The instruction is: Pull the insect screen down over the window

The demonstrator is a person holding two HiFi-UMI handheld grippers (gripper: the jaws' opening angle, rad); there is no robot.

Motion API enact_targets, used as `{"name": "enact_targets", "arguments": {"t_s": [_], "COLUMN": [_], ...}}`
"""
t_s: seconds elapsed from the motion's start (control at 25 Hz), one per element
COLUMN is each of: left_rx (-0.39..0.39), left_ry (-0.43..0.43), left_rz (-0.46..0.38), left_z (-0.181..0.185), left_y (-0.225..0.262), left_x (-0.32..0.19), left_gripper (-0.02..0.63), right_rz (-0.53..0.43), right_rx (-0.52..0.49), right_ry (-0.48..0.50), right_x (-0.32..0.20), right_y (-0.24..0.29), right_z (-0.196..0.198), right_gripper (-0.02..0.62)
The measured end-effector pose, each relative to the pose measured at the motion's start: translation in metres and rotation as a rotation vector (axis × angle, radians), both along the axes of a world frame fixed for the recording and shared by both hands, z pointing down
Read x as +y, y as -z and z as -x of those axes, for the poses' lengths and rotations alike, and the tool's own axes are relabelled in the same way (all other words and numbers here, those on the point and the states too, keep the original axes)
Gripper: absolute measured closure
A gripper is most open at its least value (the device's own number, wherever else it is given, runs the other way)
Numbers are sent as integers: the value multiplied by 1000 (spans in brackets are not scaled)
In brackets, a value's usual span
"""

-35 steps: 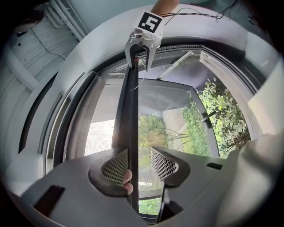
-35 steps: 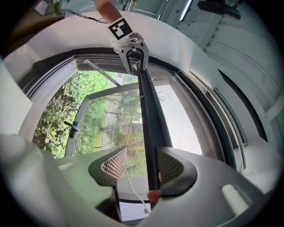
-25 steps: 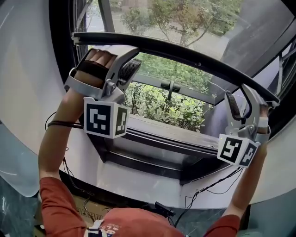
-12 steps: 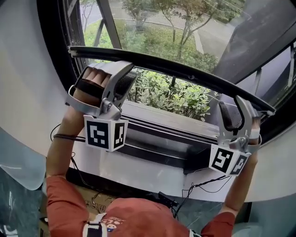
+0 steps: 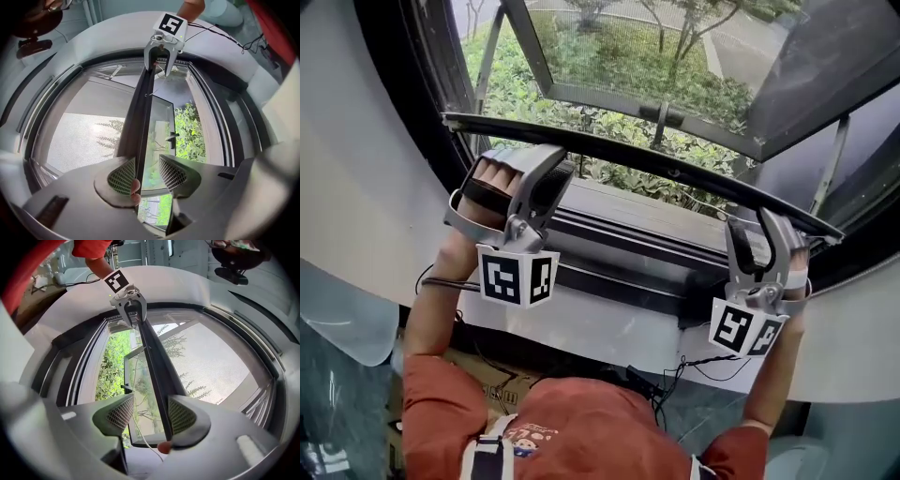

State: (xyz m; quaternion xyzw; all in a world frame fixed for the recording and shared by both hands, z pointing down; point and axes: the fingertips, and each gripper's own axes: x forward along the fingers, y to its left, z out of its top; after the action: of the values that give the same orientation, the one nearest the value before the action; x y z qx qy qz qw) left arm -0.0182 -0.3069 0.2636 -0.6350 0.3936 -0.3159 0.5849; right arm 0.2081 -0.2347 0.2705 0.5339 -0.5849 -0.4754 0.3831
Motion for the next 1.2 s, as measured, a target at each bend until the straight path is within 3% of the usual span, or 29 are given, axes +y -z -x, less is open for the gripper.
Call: {"name": "enact_targets", "arguments": {"t_s": [0.84,1.2], "left_rx": [-89,-85], "left_ry": [10,-7], "left_rz": [272,362], "left_z": [5,4], "left_y": [-126,-162], "left_x": [8,12], "left_gripper": [445,445], "right_rz": [263,318], "right_rx": [-141,-210], "right_ry": [-1,-8], "right_x": [7,8], "right_y": [-125,-156], "right_z": [6,7], "right_gripper": [362,362]}}
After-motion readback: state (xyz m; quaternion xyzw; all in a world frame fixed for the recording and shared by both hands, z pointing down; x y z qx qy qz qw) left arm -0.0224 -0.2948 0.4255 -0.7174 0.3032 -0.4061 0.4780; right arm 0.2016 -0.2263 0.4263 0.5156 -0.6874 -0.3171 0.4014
